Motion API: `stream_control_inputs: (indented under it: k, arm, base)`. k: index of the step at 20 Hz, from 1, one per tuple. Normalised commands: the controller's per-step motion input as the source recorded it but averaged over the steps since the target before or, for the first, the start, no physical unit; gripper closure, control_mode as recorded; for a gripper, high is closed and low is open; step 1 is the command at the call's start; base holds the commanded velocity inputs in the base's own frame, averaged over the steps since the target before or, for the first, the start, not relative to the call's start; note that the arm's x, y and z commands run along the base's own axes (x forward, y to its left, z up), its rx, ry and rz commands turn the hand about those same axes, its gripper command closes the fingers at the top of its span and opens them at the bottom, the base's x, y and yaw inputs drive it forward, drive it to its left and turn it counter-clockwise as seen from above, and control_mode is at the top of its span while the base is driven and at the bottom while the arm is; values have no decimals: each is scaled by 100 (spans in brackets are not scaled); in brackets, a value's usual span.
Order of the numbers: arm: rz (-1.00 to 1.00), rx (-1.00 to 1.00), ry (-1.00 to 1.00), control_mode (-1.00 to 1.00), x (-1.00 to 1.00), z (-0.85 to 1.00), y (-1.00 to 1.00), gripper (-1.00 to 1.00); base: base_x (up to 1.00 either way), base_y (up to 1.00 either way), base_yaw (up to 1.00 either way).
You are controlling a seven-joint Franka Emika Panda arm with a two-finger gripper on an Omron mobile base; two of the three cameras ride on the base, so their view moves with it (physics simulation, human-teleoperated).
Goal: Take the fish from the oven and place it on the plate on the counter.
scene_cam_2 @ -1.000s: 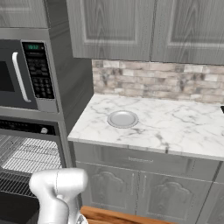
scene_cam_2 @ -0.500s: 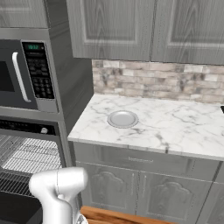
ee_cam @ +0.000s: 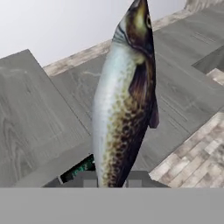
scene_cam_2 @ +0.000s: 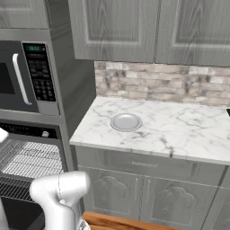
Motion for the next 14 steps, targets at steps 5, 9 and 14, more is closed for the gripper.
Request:
stream_control_inputs:
  k: [5,9,14]
  arm:
    - [-2,20,10,-100,0,38,-100,100]
    - [-2,16,17,-100,4,20,-100,100]
    - [0,11,41,-100,22,1,-100,100]
  base:
    - [0,0,0]
    - [0,0,0]
    - [0,0,0]
